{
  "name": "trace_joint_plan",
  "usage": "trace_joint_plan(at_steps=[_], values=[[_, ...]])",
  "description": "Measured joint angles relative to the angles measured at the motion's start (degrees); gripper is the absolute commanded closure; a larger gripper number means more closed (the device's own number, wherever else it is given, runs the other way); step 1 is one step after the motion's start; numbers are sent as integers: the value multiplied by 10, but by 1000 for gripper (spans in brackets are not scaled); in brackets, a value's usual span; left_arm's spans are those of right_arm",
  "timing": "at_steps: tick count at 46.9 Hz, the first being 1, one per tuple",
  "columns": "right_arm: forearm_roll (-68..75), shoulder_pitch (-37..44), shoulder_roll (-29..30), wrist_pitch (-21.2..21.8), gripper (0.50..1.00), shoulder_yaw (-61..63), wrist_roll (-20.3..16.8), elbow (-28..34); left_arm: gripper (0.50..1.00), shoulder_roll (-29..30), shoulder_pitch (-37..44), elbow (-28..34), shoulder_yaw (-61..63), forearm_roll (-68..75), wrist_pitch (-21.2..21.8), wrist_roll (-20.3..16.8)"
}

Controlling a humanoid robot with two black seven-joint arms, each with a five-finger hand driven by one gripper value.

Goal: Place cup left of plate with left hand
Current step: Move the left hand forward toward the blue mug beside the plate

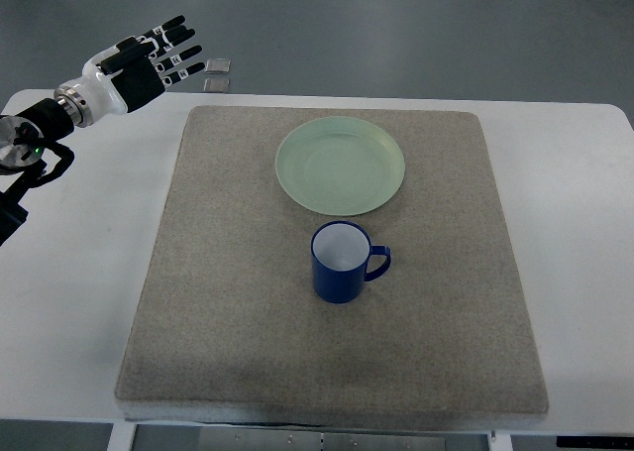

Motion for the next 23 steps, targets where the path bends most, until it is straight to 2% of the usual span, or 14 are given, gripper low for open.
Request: trace_joint_plan(at_steps=[17, 23], values=[[0, 0, 0, 0, 568, 0, 0, 0, 501, 0, 9, 0, -1, 0, -3, -8], [0, 0, 0, 0, 568, 0, 0, 0, 501, 0, 10, 1, -1, 0, -4, -22]])
